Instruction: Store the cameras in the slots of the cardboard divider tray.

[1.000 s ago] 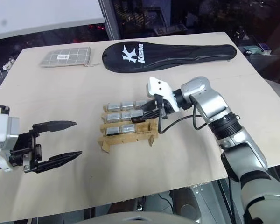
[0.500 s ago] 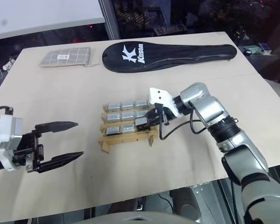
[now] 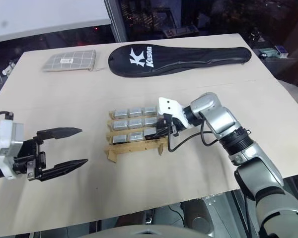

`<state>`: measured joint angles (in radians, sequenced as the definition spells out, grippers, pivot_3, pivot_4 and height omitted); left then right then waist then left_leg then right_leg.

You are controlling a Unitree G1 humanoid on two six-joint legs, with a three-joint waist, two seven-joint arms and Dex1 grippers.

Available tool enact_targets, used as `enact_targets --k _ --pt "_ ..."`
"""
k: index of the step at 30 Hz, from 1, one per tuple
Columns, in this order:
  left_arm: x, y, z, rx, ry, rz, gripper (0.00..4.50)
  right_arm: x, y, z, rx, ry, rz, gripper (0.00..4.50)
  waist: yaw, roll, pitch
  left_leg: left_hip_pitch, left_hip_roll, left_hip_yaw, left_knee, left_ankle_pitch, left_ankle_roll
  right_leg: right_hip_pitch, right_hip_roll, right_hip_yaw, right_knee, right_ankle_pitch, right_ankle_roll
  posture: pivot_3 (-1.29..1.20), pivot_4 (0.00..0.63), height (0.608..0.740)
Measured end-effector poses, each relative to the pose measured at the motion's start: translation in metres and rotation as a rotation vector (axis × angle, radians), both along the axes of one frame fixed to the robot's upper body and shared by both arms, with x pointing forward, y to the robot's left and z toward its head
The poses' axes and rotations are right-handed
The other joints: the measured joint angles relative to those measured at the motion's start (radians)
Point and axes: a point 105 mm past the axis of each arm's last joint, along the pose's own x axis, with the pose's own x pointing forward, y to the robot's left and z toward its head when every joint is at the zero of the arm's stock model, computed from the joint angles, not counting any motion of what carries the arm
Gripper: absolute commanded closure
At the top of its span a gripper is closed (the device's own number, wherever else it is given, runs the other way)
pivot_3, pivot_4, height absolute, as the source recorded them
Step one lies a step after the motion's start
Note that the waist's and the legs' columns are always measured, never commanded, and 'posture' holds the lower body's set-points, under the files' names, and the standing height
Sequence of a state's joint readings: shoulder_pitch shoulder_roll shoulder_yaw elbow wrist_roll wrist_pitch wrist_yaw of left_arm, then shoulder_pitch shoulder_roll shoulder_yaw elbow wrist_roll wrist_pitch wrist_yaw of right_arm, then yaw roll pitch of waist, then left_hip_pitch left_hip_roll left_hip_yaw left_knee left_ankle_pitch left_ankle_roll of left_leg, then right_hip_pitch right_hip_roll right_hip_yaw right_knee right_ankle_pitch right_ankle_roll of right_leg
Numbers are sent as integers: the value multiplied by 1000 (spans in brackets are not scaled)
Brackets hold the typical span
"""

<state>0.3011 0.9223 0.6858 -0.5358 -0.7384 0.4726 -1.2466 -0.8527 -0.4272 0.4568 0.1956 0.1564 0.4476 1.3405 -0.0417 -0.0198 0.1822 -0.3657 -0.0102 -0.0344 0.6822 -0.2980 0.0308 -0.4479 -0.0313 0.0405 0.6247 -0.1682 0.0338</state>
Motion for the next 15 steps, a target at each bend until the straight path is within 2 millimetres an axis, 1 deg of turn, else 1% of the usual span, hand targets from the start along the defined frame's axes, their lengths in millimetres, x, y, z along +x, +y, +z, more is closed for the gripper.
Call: enact_targets --k 1,2,6,10,11,12,13,14,15 --pt "0 0 0 0 -1 -1 0 0 0 0 3 -2 -1 1874 0 0 0 0 0 0 0 0 0 0 0 0 0 0 0 0 150 740" --pt "0 0 0 0 -1 -2 0 0 0 0 5 -2 -3 1589 0 0 0 0 0 0 0 0 0 0 0 0 0 0 0 0 150 740" --pt "1 -1 -1 1 3 -1 0 -5 -2 4 23 26 4 1589 0 0 0 0 0 0 0 0 0 0 0 0 0 0 0 0 150 740" --pt "8 1 -8 4 -24 69 0 -10 -11 27 139 101 -16 1589 1 0 0 0 0 0 0 0 0 0 0 0 0 1 2 0 150 740" --pt "9 1 -10 -15 -31 86 0 -10 -14 29 156 98 -18 1589 1 0 0 0 0 0 0 0 0 0 -1 0 -1 1 2 0 150 740" --pt "8 0 -14 -53 -38 119 0 -12 -21 29 186 89 -21 1589 2 0 0 0 0 -1 -1 0 0 1 -1 0 -2 2 3 0 150 740" --pt "5 -1 -21 -86 -26 149 0 -13 -30 24 198 90 -36 1589 3 -1 -1 -1 0 0 -1 0 0 1 -2 0 -2 2 3 0 150 740" --pt "-2 -2 -32 -114 6 193 0 -14 -45 18 224 96 -68 1589 3 -1 -1 -2 -1 0 -1 0 0 0 -2 0 -3 2 4 0 150 740" --pt "-6 -1 -39 -126 33 220 0 -14 -54 14 238 103 -91 1589 3 -1 -1 -2 -1 0 -1 -1 0 0 -3 0 -4 2 4 0 150 740"
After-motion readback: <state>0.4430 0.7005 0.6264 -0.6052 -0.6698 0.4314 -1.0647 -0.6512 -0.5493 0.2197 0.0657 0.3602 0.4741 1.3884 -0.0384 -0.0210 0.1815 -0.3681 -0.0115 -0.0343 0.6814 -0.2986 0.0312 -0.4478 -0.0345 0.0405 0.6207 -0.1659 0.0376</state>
